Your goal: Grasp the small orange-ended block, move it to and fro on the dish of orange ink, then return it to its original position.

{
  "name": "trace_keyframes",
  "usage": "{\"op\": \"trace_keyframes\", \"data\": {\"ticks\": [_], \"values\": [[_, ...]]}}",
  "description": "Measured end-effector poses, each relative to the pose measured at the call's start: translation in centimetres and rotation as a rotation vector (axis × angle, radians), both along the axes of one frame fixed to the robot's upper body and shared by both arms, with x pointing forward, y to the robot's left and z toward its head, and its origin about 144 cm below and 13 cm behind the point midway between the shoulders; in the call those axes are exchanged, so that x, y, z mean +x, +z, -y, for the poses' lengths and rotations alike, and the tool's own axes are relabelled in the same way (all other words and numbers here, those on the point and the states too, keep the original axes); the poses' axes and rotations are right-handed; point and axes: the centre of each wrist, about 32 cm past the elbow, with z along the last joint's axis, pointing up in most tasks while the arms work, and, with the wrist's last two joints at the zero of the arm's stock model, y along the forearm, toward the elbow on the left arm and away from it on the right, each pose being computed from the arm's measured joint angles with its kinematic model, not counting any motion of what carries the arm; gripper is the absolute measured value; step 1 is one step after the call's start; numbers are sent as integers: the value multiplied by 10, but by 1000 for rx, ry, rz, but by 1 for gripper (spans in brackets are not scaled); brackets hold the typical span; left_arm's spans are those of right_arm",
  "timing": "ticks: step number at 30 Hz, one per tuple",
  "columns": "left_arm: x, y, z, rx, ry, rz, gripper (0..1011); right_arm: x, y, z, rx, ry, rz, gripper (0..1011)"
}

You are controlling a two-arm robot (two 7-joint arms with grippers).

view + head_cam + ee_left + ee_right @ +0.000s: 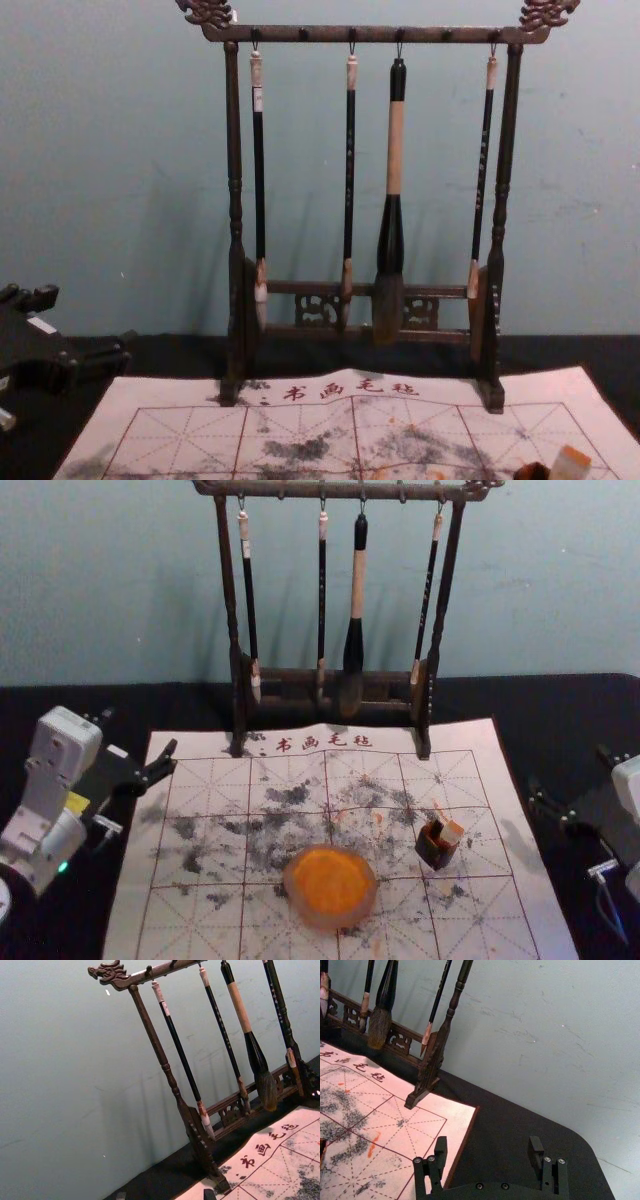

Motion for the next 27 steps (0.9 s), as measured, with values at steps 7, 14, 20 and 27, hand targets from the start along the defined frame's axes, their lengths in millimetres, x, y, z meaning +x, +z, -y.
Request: {"op": "trace_keyframes", "data": {"ticks": [7, 14, 20, 27], "values": [[0, 0, 0, 0, 0, 0, 1002, 0, 0, 0, 0, 0, 0, 1000], [0, 0, 0, 0, 0, 0, 1002, 0, 0, 0, 0, 0, 0, 1000], [0, 0, 0, 0, 0, 0, 1001, 0, 0, 0, 0, 0, 0, 1000], [0, 0, 0, 0, 0, 0, 1001, 0, 0, 0, 0, 0, 0, 1000]]}}
